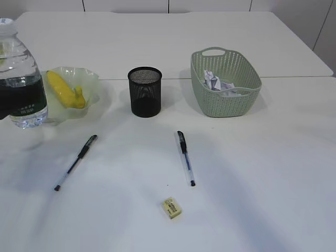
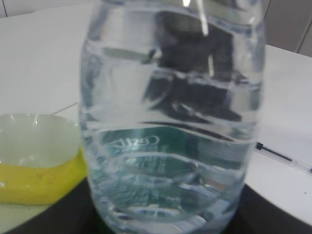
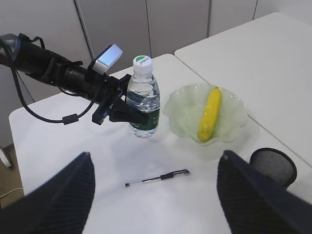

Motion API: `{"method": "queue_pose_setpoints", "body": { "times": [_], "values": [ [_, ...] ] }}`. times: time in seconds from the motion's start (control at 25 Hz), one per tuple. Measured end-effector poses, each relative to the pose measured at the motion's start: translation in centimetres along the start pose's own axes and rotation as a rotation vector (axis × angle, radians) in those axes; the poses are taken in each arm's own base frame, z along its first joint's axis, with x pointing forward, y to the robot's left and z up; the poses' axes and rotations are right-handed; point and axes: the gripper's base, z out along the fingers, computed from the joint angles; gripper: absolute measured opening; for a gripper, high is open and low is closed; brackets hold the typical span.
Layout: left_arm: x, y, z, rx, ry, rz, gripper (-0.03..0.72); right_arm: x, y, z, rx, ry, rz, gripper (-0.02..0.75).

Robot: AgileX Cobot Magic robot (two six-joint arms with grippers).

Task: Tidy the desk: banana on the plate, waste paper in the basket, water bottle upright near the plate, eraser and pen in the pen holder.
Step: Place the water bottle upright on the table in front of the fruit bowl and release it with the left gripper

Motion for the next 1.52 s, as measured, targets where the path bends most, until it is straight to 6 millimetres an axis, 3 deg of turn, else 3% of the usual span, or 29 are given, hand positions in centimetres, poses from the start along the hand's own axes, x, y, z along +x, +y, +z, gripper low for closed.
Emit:
{"method": "queue_pose_setpoints", "body": {
  "times": [0.64, 1.12, 1.52],
  "values": [
    [4.4, 0.2, 2.8, 0.063, 0.069, -0.055, 0.359, 0.2, -0.2, 0.4, -0.004, 0.01, 0.006, 0.579],
    [4.4, 0.4, 2.8, 0.054, 0.073, -0.048, 0.359, 0.2, -0.2, 0.4, -0.004, 0.01, 0.006, 0.579],
    [4.5, 0.4, 2.8, 0.062, 0.068, 0.173, 0.359, 0.3, -0.1, 0.4, -0.019, 0.023, 0.006, 0.579]
  ]
}}
